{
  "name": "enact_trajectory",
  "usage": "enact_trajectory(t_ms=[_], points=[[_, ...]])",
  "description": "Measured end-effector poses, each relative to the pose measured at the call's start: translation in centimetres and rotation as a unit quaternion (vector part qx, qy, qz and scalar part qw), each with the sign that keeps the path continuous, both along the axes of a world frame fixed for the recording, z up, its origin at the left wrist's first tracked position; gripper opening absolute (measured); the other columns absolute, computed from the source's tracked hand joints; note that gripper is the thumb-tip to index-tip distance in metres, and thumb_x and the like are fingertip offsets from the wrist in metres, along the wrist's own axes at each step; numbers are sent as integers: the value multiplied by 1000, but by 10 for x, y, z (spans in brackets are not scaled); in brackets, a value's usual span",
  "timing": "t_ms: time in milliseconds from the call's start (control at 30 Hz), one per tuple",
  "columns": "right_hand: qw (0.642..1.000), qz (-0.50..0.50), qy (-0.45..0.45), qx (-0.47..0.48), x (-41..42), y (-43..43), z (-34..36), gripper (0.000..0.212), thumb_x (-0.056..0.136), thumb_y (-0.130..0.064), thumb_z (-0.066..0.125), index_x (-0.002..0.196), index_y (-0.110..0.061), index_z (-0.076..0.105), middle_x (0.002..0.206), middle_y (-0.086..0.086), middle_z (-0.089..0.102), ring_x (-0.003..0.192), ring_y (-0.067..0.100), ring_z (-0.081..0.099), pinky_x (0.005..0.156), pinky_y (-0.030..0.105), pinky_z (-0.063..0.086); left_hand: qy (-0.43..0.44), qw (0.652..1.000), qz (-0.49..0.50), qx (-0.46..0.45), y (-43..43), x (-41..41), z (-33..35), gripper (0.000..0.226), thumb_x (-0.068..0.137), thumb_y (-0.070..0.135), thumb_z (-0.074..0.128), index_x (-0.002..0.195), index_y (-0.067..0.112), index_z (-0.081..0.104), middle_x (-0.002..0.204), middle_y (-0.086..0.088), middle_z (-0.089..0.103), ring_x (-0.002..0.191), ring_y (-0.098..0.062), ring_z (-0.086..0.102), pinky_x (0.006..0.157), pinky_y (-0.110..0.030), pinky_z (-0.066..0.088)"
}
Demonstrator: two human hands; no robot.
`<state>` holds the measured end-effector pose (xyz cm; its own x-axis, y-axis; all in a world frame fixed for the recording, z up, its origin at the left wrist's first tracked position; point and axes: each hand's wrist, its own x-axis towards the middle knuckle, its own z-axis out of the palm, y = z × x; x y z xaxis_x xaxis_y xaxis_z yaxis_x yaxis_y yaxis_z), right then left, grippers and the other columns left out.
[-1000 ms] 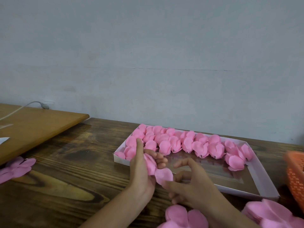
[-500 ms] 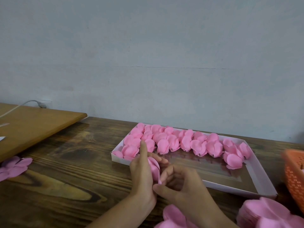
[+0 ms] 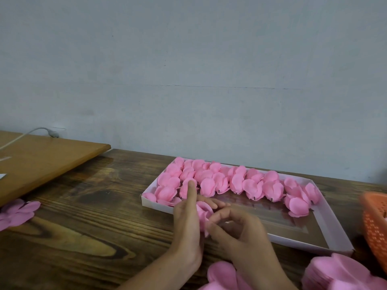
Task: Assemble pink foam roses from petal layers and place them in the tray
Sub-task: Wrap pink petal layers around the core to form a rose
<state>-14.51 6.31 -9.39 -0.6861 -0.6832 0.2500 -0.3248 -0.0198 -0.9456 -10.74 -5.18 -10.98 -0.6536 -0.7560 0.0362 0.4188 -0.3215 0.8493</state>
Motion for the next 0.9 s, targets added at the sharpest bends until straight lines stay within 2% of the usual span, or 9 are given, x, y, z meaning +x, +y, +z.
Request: enact_trajectory(t_ms=[100, 167, 267, 367, 467, 533, 667, 767, 900], points=[[1000, -17, -8, -13, 0, 0, -1, 20, 87, -8, 78, 72, -22, 77, 79, -1, 79, 82, 5, 74, 73, 28, 54, -12, 1000, -5, -21, 1, 0, 2, 72, 79, 75, 61, 54, 7, 63, 80, -21, 73, 73, -36, 66, 63, -37, 47], [998, -38, -31, -27, 0, -1, -2, 20, 88, -11, 77, 76, -26, 79, 78, 1, 78, 71, 11, 73, 63, 28, 54, -15, 999, -24, -35, 1, 2, 3, 71, 80, 75, 64, 61, 7, 67, 81, -25, 71, 62, -31, 60, 56, -32, 45], [996, -39, -62, -41, 1, -2, 3, 23, 97, -18, 67, 86, -32, 82, 94, -8, 80, 74, 18, 75, 61, 29, 57, 8, 995, -78, -60, 0, 5, 5, 64, 77, 68, 75, 79, 5, 69, 81, -21, 64, 50, -20, 54, 47, -25, 41], [994, -42, -84, -59, 0, 0, 15, 34, 106, -25, 51, 95, -34, 81, 97, -8, 80, 79, 19, 77, 62, 31, 60, 52, 983, -138, -106, -7, 7, 7, 44, 81, 42, 80, 99, 4, 69, 92, -19, 66, 73, -24, 66, 55, -29, 49], [990, -43, -120, -67, -7, 5, 29, 41, 110, -30, 40, 101, -19, 79, 94, -2, 81, 82, 20, 78, 59, 26, 60, 61, 965, -185, -175, -15, 6, 3, 37, 77, 12, 74, 113, 6, 65, 105, -18, 68, 98, -34, 68, 74, -40, 55], [987, -33, -151, -52, -11, 8, 38, 40, 109, -32, 40, 102, -15, 76, 95, -1, 81, 83, 19, 78, 62, 28, 61, 26, 960, -161, -229, -17, 5, -2, 42, 70, 5, 71, 111, 14, 67, 111, -13, 70, 102, -33, 70, 76, -43, 58], [986, -10, -169, -9, -15, 11, 45, 26, 106, -29, 50, 103, -19, 74, 95, -4, 81, 85, 13, 78, 64, 25, 62, -25, 947, -96, -305, -18, 2, -6, 47, 75, 8, 83, 115, 28, 68, 108, 1, 74, 104, -23, 74, 78, -34, 61], [996, 15, -80, 29, -17, 13, 48, 26, 102, -39, 51, 95, -36, 76, 102, -13, 79, 94, 5, 75, 74, 31, 61, -36, 938, -85, -333, -17, 2, -5, 46, 80, 19, 89, 118, 30, 67, 109, 3, 74, 106, -18, 73, 86, -34, 60], [971, -6, 218, 94, -22, 24, 53, 30, 95, -54, 43, 101, -41, 68, 96, -22, 74, 91, 0, 69, 83, 36, 55, -39, 936, -82, -341, -12, 4, 0, 43, 79, 42, 90, 113, 27, 67, 100, 4, 74, 96, -10, 72, 74, -26, 57]])
